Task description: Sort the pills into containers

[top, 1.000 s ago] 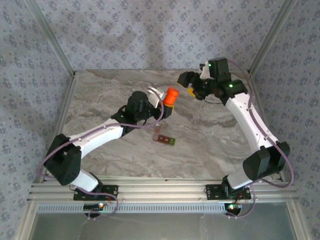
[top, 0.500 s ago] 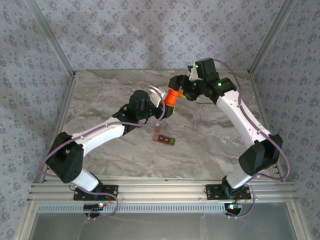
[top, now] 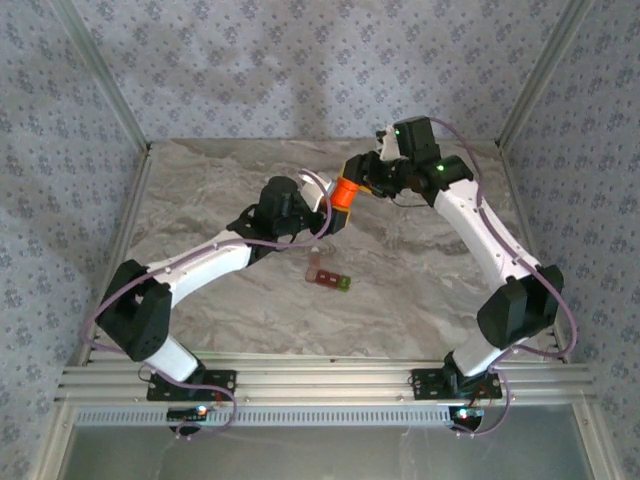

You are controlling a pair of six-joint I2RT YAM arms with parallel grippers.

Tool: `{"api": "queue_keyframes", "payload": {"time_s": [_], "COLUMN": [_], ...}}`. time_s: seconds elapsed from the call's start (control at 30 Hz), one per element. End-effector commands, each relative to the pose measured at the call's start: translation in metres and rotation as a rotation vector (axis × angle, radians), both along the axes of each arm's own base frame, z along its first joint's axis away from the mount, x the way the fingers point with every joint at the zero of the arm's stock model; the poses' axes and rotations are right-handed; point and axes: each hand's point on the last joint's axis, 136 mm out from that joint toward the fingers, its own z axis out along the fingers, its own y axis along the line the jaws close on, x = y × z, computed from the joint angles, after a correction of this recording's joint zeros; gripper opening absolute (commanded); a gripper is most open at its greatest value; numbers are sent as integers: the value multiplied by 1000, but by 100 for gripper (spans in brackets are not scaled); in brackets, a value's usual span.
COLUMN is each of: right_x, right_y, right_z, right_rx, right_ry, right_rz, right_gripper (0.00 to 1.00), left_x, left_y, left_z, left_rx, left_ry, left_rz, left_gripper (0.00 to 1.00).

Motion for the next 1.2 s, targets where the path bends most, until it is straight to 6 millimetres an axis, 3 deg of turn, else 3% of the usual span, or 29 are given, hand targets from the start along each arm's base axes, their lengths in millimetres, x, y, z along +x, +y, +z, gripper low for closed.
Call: {"api": "queue_keyframes", "payload": {"time_s": [0.0, 0.1, 0.3, 0.43, 0.57, 0.67, 0.83, 1.17], "right_x": [-9, -8, 0, 7, 17, 18, 15, 3], "right_y": [2, -7, -18, -33, -59, -67, -59, -14], "right_z": [13, 28, 35, 41, 56, 54, 48, 27], "right_rx": [62, 101, 124, 149, 188, 170, 116, 40], "right_ry": [-139, -250, -241, -164, -110, -52, -4, 42], "right_rz": [165, 220, 191, 69, -119, -205, -230, -101], "right_gripper": [38, 41, 48, 69, 74, 76, 78, 78], "left_x": [4, 0, -2, 2, 4, 6, 7, 9], "left_y": [-8, -10, -11, -9, -7, -7, -9, -10], "left_z": [43, 49, 47, 40, 35, 31, 29, 29], "left_rx": [-89, -106, -92, -65, -29, -3, 19, 18], "left_ry": [-73, -68, -56, -61, -79, -88, -98, -98], "left_rz": [-42, -70, -87, -71, -64, -69, -81, -80], "left_gripper": [0, 0, 0, 0, 0, 0, 0, 0]}}
